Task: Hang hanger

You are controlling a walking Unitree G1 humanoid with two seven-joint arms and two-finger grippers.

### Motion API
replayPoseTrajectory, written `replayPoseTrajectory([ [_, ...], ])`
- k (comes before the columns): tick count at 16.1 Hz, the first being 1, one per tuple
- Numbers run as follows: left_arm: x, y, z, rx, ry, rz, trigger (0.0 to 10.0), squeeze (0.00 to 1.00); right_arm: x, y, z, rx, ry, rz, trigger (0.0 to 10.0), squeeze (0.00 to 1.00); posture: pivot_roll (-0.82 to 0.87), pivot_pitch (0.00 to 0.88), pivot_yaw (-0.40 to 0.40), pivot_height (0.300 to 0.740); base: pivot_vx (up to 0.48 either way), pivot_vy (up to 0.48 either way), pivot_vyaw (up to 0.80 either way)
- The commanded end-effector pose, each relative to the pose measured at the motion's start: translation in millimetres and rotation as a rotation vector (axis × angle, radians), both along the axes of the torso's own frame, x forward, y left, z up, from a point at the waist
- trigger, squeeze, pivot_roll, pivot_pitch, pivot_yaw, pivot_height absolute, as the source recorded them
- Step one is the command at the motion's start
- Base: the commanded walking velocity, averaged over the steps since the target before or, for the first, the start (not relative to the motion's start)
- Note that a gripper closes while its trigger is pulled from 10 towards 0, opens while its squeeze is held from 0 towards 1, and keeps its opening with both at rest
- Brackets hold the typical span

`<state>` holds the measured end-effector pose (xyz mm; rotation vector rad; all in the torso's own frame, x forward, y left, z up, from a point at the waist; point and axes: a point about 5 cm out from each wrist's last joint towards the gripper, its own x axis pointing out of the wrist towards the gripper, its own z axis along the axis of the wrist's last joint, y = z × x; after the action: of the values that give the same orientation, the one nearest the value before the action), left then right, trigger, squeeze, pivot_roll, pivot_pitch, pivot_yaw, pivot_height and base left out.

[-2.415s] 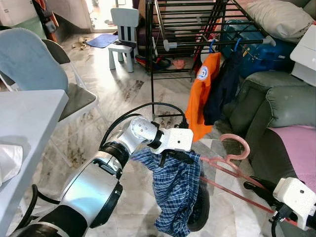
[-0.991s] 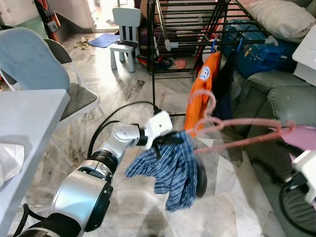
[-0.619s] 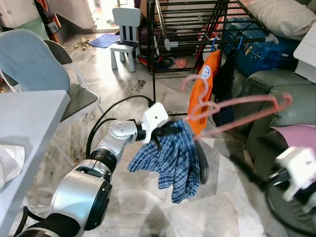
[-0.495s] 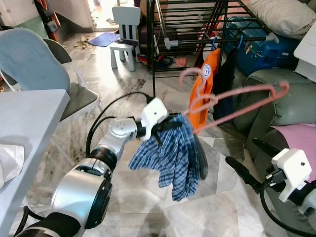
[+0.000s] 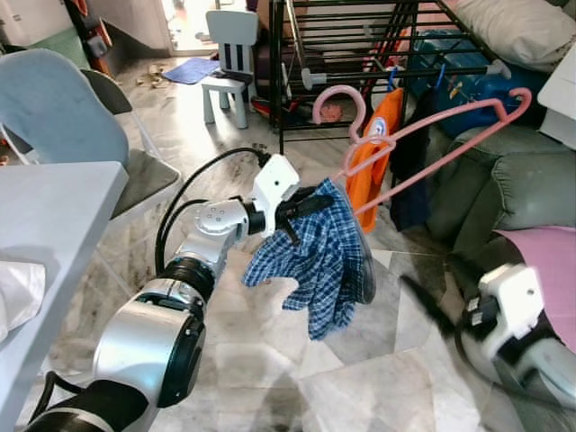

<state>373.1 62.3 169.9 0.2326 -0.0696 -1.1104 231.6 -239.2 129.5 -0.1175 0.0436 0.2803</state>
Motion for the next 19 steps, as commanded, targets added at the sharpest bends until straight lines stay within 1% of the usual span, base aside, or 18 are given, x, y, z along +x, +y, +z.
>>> replayPoseTrajectory([
  [1,0.2,0.2,11,-0.001,-0.075,-0.029,0.0,0.00,5.9,-12.8,12,0.013,-0.102,-0.138,10.0,0.00,-0.06,0.000,0.023,0.740,0.000,0.000,0.00],
  [3,-0.6,3.7,8,0.024,-0.092,-0.026,0.0,0.00,8.7,-12.0,20,0.079,-0.146,-0.179,10.0,0.00,-0.07,0.000,0.031,0.740,0.000,0.000,0.00],
  [5,-2.2,-0.3,15,-0.026,-0.107,-0.068,0.0,0.00,7.6,-4.4,13,0.056,-0.112,-0.159,10.0,0.00,-0.07,0.000,0.033,0.740,0.000,0.000,0.00],
  [6,-4.0,-5.7,19,-0.045,-0.112,-0.110,0.0,0.00,6.0,0.4,7,0.069,-0.084,-0.145,10.0,0.00,-0.07,0.000,0.032,0.740,0.000,0.000,0.00],
  [8,-11.0,-14.8,23,-0.061,-0.130,-0.233,0.0,0.00,1.0,13.3,-4,0.055,-0.027,-0.068,10.0,0.00,-0.07,0.000,0.030,0.740,0.000,0.000,0.00],
  [9,-12.1,-17.0,28,-0.077,-0.145,-0.262,0.0,0.00,0.0,14.1,-7,0.066,-0.013,-0.065,10.0,0.00,-0.08,0.000,0.029,0.740,0.000,0.000,0.00],
  [11,-11.8,-21.3,41,-0.120,-0.171,-0.290,0.0,0.00,1.6,10.0,-10,0.068,-0.006,-0.093,10.0,0.00,-0.07,0.000,0.026,0.740,0.000,0.000,0.00],
  [12,-12.3,-23.8,48,-0.149,-0.171,-0.320,0.0,0.00,3.7,8.6,-11,0.074,-0.006,-0.106,10.0,0.00,-0.07,0.000,0.025,0.740,0.000,0.000,0.00],
  [13,-13.6,-25.5,53,-0.168,-0.171,-0.354,0.0,0.00,7.0,11.4,-11,0.077,-0.003,-0.105,10.0,0.00,-0.07,0.000,0.023,0.740,0.000,0.000,0.00],
  [14,-14.7,-26.2,55,-0.169,-0.173,-0.374,0.0,0.00,8.4,14.1,-12,0.074,0.001,-0.097,10.0,0.00,-0.07,0.000,0.022,0.740,0.000,0.000,0.00],
  [18,-19.2,-34.0,68,-0.213,-0.201,-0.434,0.0,0.00,12.3,18.9,-19,0.084,0.035,-0.091,10.0,0.00,-0.06,0.000,0.017,0.740,0.000,0.000,0.00],
  [19,-20.4,-35.5,71,-0.221,-0.204,-0.447,0.0,0.00,12.6,19.4,-25,0.095,0.074,-0.100,10.0,0.00,-0.06,0.000,0.015,0.740,0.000,0.000,0.00],
])
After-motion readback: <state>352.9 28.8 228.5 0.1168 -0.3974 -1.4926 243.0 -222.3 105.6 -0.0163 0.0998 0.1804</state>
